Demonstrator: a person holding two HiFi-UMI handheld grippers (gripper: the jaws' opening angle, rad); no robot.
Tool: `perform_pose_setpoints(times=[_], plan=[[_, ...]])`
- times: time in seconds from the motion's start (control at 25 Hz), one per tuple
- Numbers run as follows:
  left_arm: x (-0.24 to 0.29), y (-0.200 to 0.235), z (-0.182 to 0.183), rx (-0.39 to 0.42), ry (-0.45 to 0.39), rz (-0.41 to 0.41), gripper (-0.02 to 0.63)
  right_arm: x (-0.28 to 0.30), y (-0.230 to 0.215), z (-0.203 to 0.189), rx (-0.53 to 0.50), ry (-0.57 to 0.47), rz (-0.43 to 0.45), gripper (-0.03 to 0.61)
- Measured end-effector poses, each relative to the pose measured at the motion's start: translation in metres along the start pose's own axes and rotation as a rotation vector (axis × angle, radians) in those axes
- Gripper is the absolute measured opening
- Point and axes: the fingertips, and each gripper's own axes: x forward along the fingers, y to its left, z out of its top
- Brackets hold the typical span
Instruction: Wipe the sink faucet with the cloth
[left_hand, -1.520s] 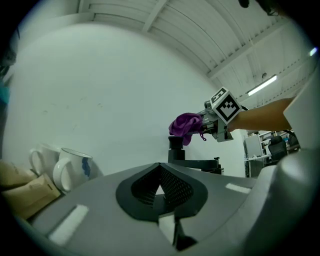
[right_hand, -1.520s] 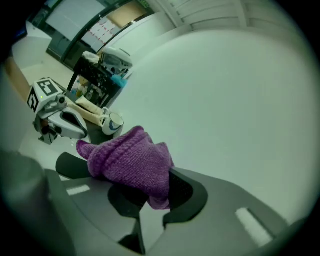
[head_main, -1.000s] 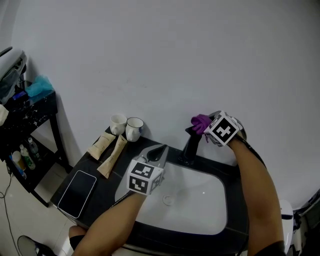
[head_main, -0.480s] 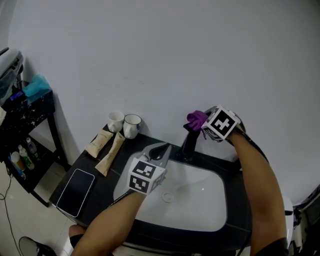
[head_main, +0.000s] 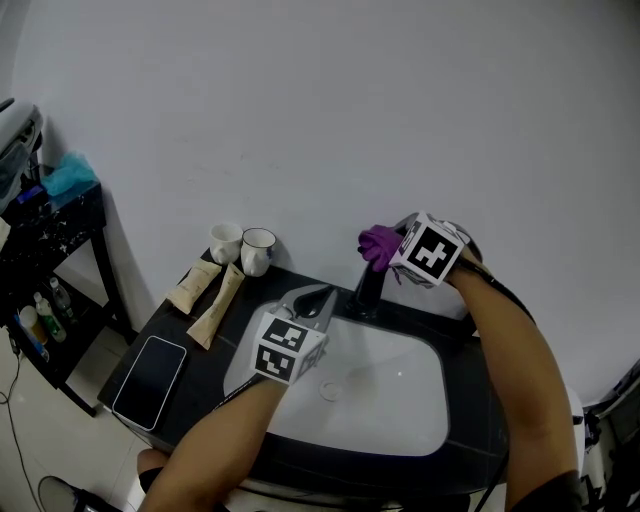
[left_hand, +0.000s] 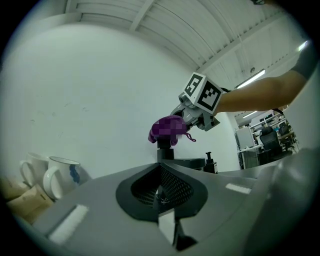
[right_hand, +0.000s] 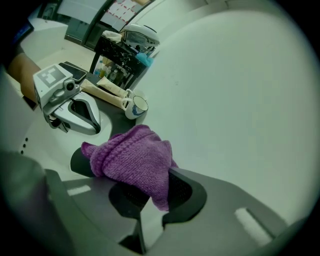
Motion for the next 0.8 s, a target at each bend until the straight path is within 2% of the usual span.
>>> perform_pose_setpoints(times=[0.28,0.44,0.56,0.8], plan=[[0.0,-0.003,0.001,0.005,-0.005,-0.009,0.015,-0.008,0.009,0.003,-0.048,-0.012,-0.002,0.048],[0.0,-0.005,0.0,0.015,-0.002,-0.016,0.015,-0.017,0.021,0.012,-0.052,-0.063,0.023,0.049],[0.0,-0.006,-0.001,0.025,0.009,-0.017,0.015,-0.024,0.035,0.027,-0.113,-0.1,0.033,0.049],[-0.001,-0.007,-0.007,0.05,0.043,-0.011,0.015,-0.044,0.067,0.041,-0.173,-0.146,0.077,0.049]])
